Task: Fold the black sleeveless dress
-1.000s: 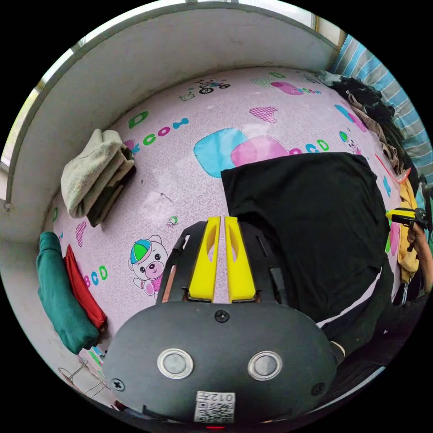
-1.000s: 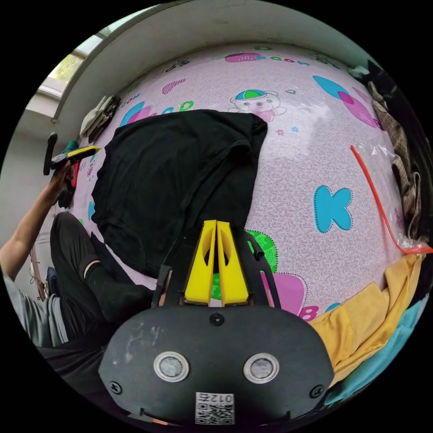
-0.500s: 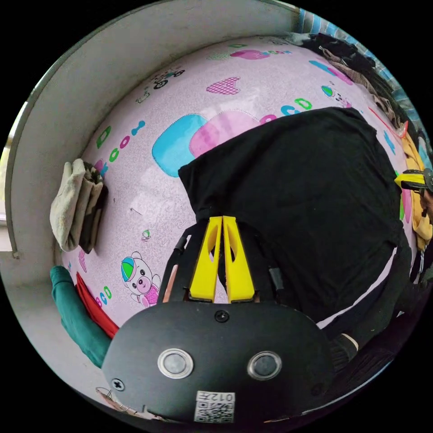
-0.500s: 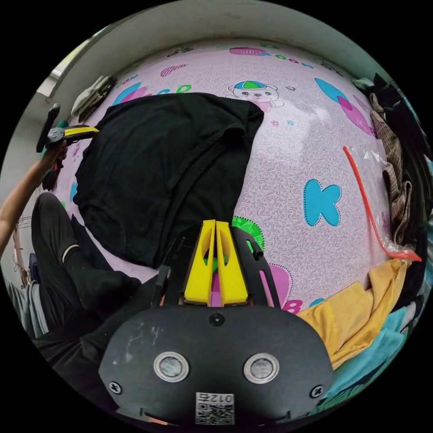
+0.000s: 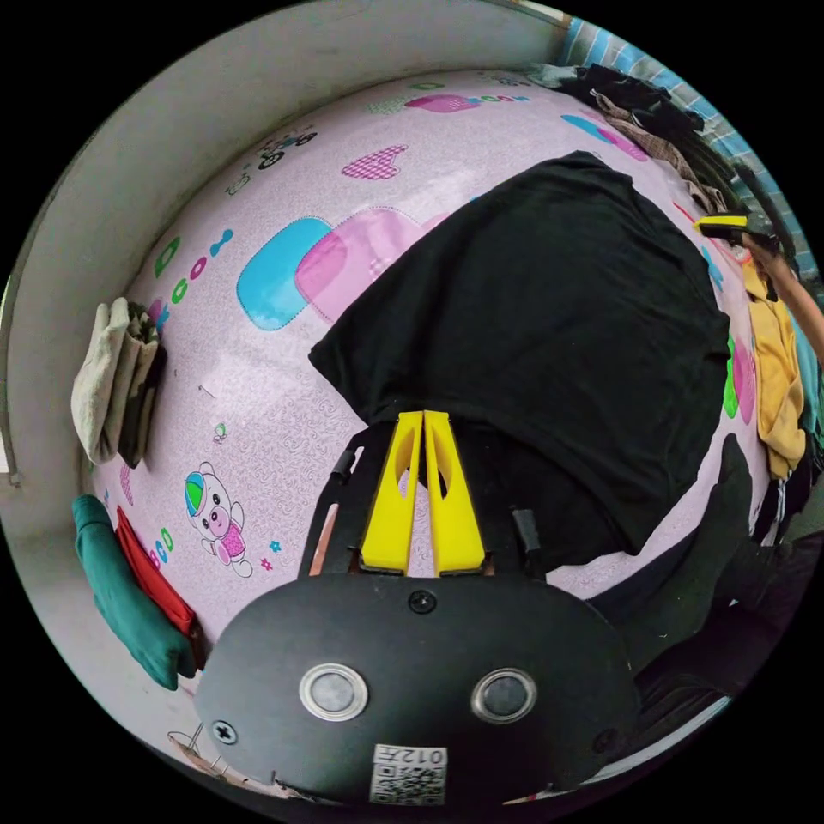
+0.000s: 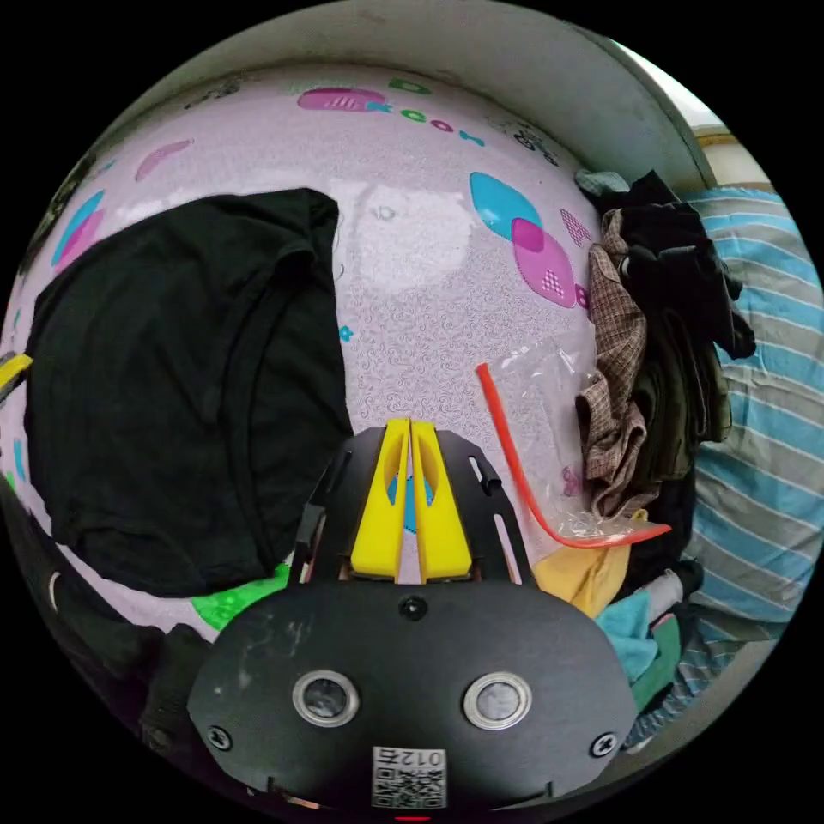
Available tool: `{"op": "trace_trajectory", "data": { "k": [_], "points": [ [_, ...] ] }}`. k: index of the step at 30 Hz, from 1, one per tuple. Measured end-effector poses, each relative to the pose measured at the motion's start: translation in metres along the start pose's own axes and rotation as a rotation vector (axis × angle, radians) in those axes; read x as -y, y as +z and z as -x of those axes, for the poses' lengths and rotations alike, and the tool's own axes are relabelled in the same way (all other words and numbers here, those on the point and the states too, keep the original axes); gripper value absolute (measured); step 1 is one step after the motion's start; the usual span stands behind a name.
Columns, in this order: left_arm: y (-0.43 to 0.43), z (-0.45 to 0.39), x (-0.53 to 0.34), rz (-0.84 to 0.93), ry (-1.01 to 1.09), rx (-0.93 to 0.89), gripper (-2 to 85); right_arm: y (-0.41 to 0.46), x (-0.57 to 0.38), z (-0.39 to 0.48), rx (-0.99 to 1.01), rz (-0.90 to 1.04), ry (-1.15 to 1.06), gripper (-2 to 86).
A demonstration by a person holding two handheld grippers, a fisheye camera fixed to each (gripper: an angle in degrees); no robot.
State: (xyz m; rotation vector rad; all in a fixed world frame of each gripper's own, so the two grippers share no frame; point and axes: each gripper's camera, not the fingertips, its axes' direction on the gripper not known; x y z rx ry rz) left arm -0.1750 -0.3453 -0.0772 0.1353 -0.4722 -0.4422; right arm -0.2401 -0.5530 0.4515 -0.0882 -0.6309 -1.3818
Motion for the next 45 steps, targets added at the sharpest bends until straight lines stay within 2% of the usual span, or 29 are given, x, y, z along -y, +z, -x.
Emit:
{"op": "trace_trajectory", "data": {
  "k": [4, 5, 10, 14, 17, 19, 22, 25, 27, 29, 33, 36, 40, 45],
  "points": [
    [-0.009, 0.022, -0.008, -0.065, -0.035, -0.058, 0.8, -0.032, -0.03, 0.028, 0.328, -0.107, 0.019, -1.0],
    [-0.011, 0.031, -0.009, -0.09, -0.053, -0.059, 0.8, -0.034, -0.035, 0.037, 0.353, -0.103, -0.001, -1.0],
    [0.003, 0.054, 0.008, -0.083, -0.052, -0.063, 0.8, -0.027, -0.063, 0.111, 0.22, -0.02, -0.186, -1.0],
    [0.032, 0.059, 0.018, 0.037, 0.007, 0.006, 0.7, -0.031, -0.067, 0.122, 0.213, -0.034, -0.212, -1.0],
    [0.036, 0.064, 0.014, 0.014, 0.043, 0.001, 0.5, -0.041, -0.06, 0.134, 0.195, 0.055, -0.247, -1.0],
    [0.038, 0.069, 0.012, 0.026, 0.051, -0.008, 0.5, -0.081, -0.061, 0.159, 0.246, 0.062, -0.398, -1.0],
    [0.037, 0.077, 0.001, -0.067, 0.028, -0.044, 0.5, -0.142, -0.067, 0.206, 0.275, 0.037, -0.641, -1.0],
    [0.039, 0.086, -0.018, -0.205, -0.019, -0.106, 0.6, -0.179, -0.07, 0.261, 0.285, -0.007, -0.782, -1.0],
    [0.043, 0.095, -0.035, -0.284, -0.065, -0.168, 0.7, -0.186, -0.068, 0.295, 0.364, -0.017, -0.789, -0.9],
    [0.044, 0.097, -0.042, -0.296, -0.023, -0.189, 0.7, -0.181, -0.065, 0.332, 0.45, -0.014, -0.768, -0.9],
    [0.058, 0.098, -0.044, -0.274, 0.069, -0.099, 0.7, -0.156, -0.067, 0.413, 0.522, -0.004, -0.7, -0.9],
    [0.072, 0.108, -0.038, -0.274, 0.061, -0.179, 0.8, -0.151, -0.076, 0.459, 0.46, -0.032, -0.678, -0.9],
    [0.089, 0.112, -0.031, -0.244, 0.082, -0.178, 0.9, -0.145, -0.093, 0.502, 0.322, -0.053, -0.638, -0.9],
    [0.105, 0.114, -0.03, -0.24, 0.146, -0.133, 0.6, -0.146, -0.111, 0.52, 0.325, -0.038, -0.55, -0.8]
  ]
}}
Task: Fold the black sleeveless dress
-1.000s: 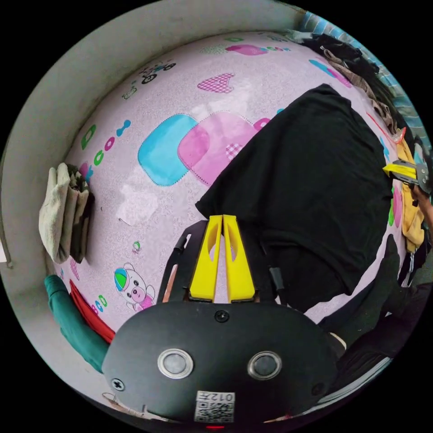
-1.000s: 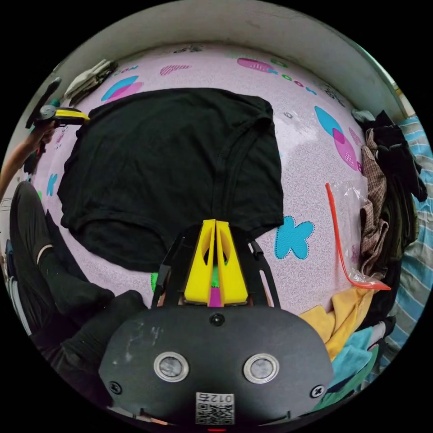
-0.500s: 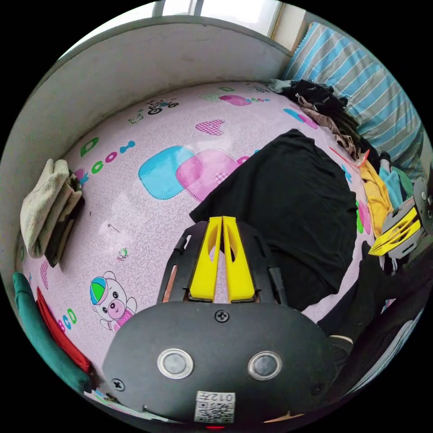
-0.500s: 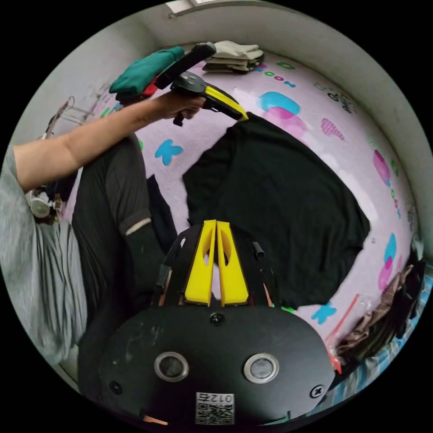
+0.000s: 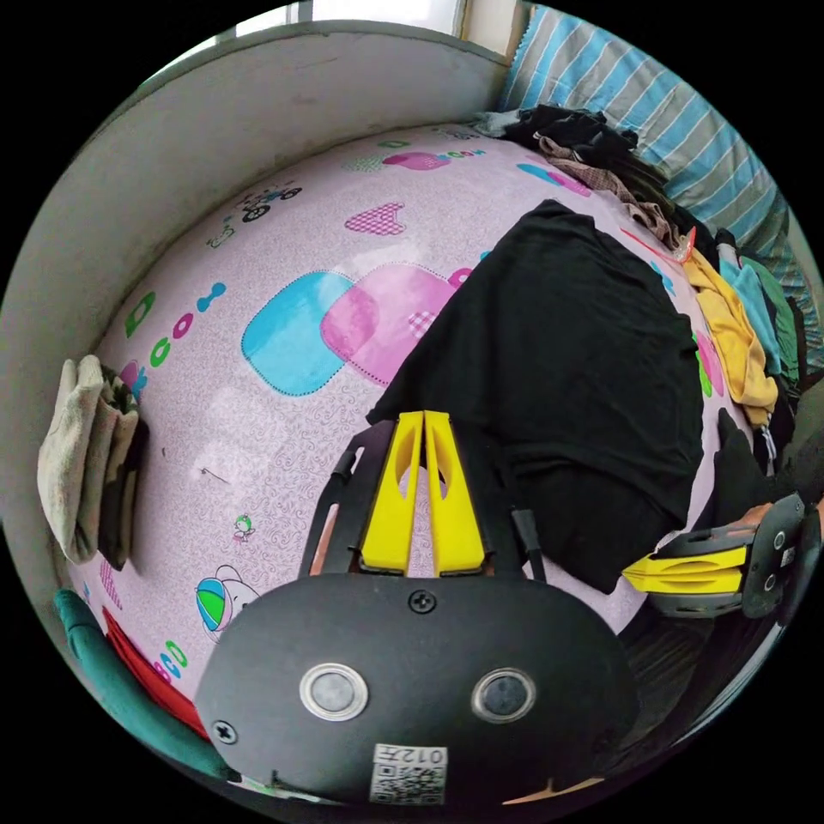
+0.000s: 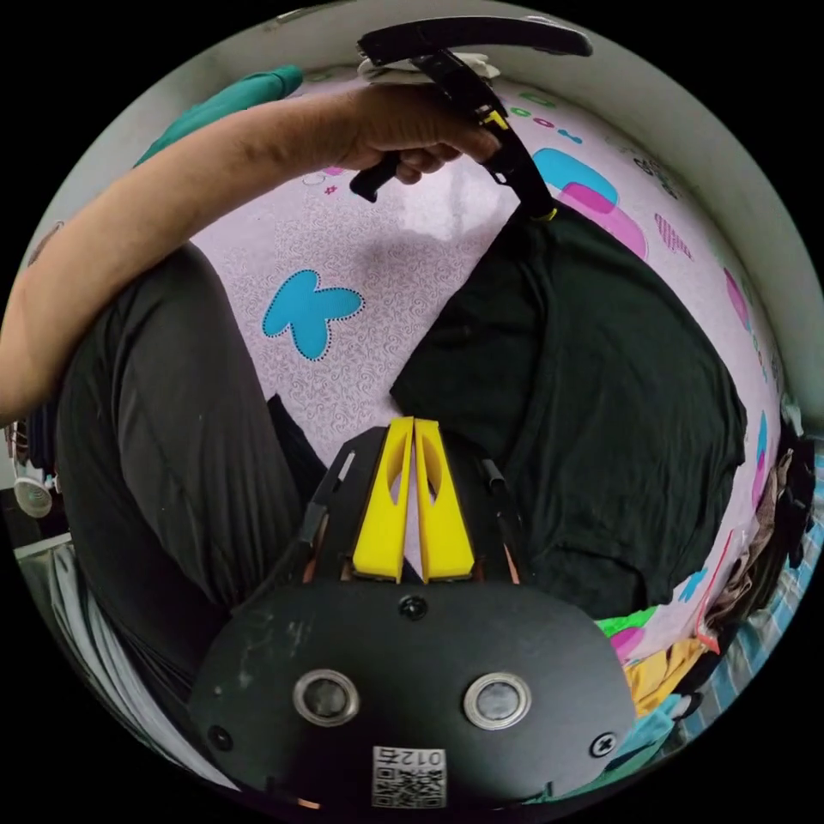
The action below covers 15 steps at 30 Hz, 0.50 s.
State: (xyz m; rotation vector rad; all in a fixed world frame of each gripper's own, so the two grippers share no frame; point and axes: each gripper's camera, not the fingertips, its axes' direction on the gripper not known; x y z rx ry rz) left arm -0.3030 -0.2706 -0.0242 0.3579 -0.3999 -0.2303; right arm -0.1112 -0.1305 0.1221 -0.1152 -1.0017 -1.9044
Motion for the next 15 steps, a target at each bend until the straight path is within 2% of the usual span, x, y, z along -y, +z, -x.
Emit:
{"op": "trace_trajectory", "data": {
  "k": [10, 15],
  "points": [
    [0.022, 0.024, -0.009, -0.008, -0.028, -0.025, 0.5, -0.001, -0.024, 0.021, 0.146, -0.02, 0.096, -0.4],
    [0.013, 0.067, -0.026, -0.129, -0.206, -0.14, 2.7, -0.02, -0.05, 0.03, -0.001, -0.114, 0.143, 3.9]
  ]
}}
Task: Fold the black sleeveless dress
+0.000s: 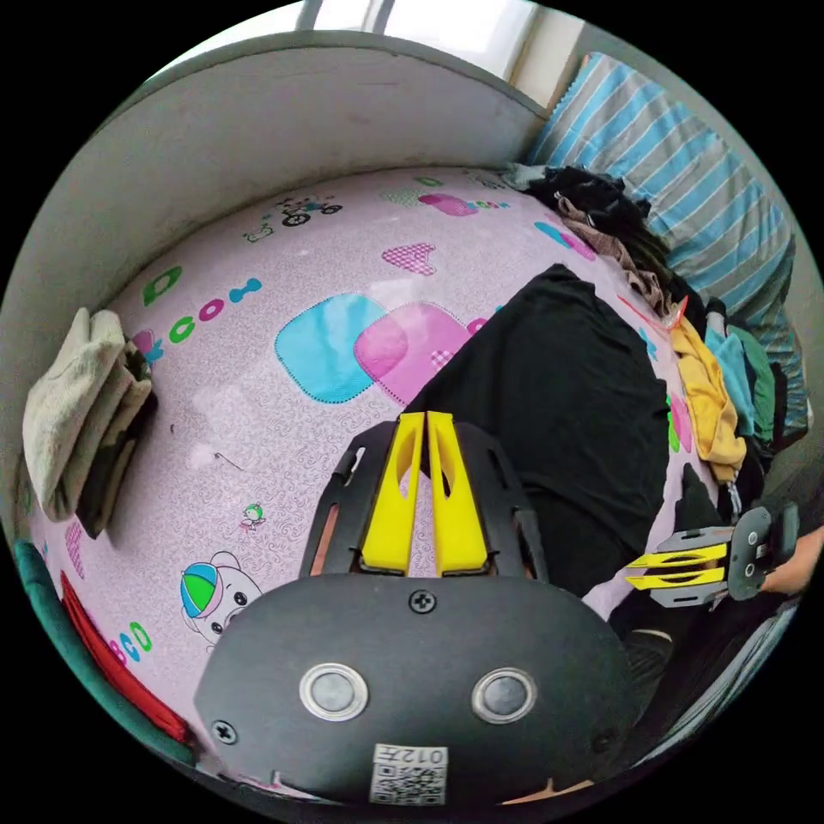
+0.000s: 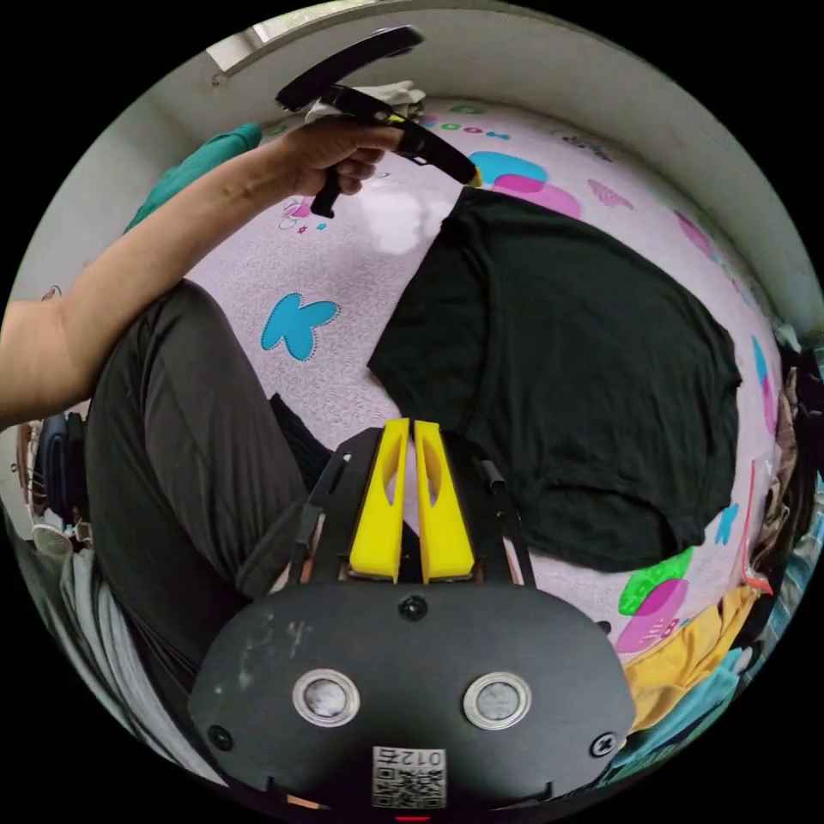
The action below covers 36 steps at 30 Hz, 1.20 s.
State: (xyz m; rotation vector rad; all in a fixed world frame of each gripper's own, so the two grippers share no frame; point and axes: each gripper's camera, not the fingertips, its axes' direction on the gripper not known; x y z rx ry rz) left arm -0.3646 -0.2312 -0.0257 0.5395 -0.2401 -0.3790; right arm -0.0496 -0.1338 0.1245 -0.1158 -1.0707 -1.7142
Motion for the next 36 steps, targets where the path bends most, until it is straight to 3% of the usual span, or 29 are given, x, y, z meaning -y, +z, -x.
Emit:
{"op": "trace_trajectory", "data": {
  "k": [5, 10, 27, 36],
  "points": [
    [0.026, 0.037, -0.006, 0.069, -0.132, -0.095, 7.3, 0.001, -0.019, 0.022, -0.118, 0.004, -0.06, 8.1],
    [0.049, 0.047, -0.005, 0.116, -0.138, -0.129, 9.4, 0.008, -0.028, 0.049, -0.187, 0.017, -0.121, 9.8],
    [0.102, 0.107, -0.022, 0.046, -0.324, -0.304, 7.2, 0.026, -0.04, 0.065, -0.141, 0.078, -0.117, 8.6],
    [0.114, 0.118, -0.025, -0.005, -0.332, -0.28, 7.6, 0.029, -0.054, 0.057, -0.134, 0.069, -0.114, 8.2]
  ]
}}
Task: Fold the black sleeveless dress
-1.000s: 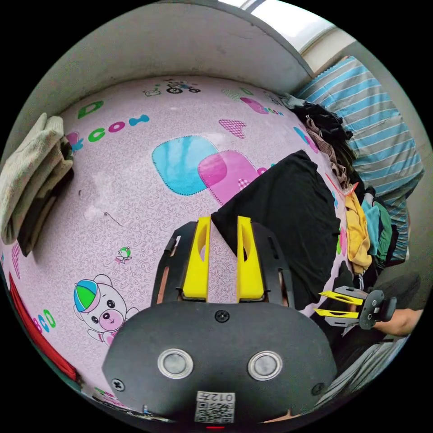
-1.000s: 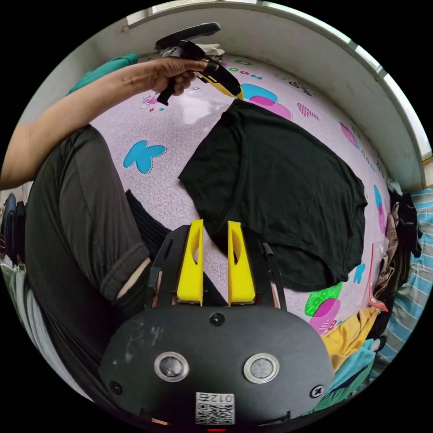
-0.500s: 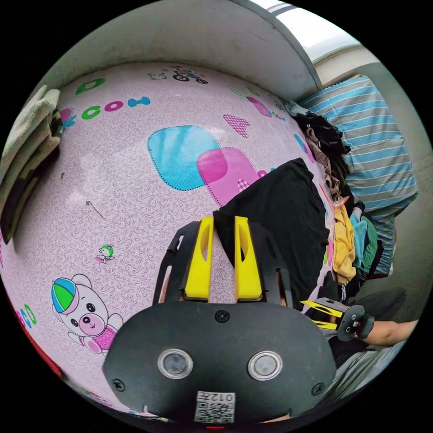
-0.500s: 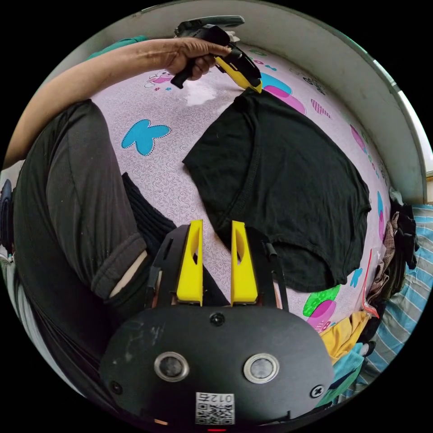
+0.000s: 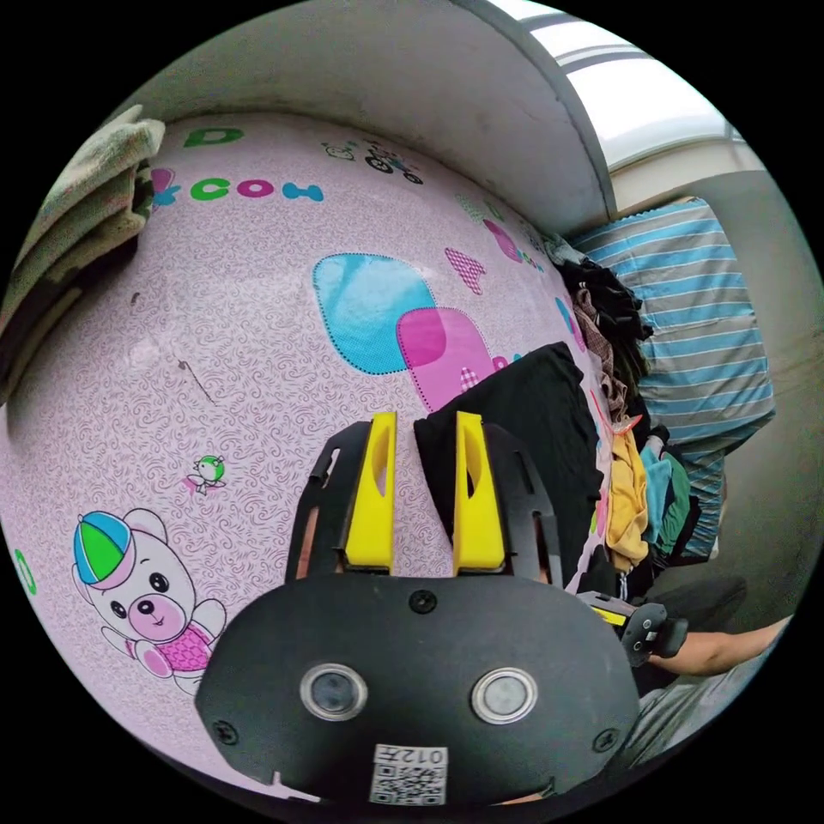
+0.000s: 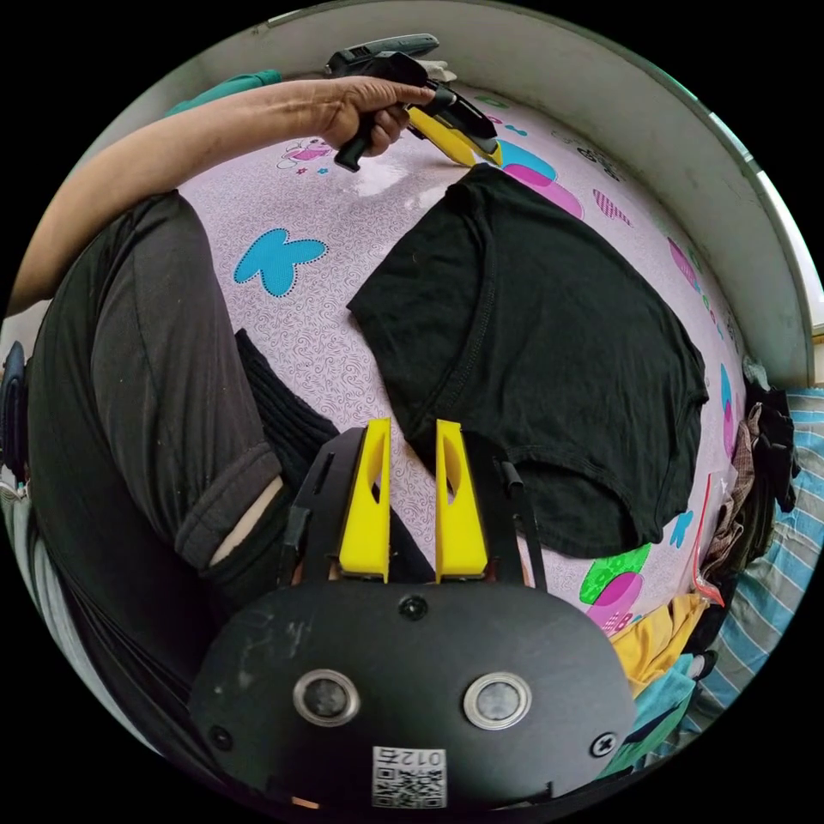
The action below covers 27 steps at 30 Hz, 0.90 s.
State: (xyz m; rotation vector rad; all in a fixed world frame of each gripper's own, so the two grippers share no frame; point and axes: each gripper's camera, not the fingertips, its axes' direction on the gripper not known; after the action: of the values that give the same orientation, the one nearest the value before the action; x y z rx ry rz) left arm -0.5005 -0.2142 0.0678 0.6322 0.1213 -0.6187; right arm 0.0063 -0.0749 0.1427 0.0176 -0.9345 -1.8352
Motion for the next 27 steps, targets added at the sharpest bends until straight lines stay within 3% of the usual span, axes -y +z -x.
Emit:
{"op": "trace_trajectory", "data": {
  "k": [7, 15, 22, 27],
  "points": [
    [0.024, -0.015, 0.003, 0.102, 0.146, 0.066, 4.1, 0.005, -0.014, -0.014, 0.004, -0.002, -0.002, 8.0],
    [0.038, 0.029, 0.004, 0.087, -0.011, -0.156, 0.9, 0.011, -0.034, -0.038, -0.044, -0.016, 0.025, 3.2],
    [0.028, 0.029, 0.001, 0.107, -0.008, -0.13, 0.4, 0.009, -0.06, -0.076, 0.092, -0.046, 0.051, 1.2],
    [0.026, 0.045, -0.012, 0.109, -0.114, -0.137, 0.4, 0.018, -0.078, -0.104, 0.202, -0.058, 0.093, 1.0]
  ]
}}
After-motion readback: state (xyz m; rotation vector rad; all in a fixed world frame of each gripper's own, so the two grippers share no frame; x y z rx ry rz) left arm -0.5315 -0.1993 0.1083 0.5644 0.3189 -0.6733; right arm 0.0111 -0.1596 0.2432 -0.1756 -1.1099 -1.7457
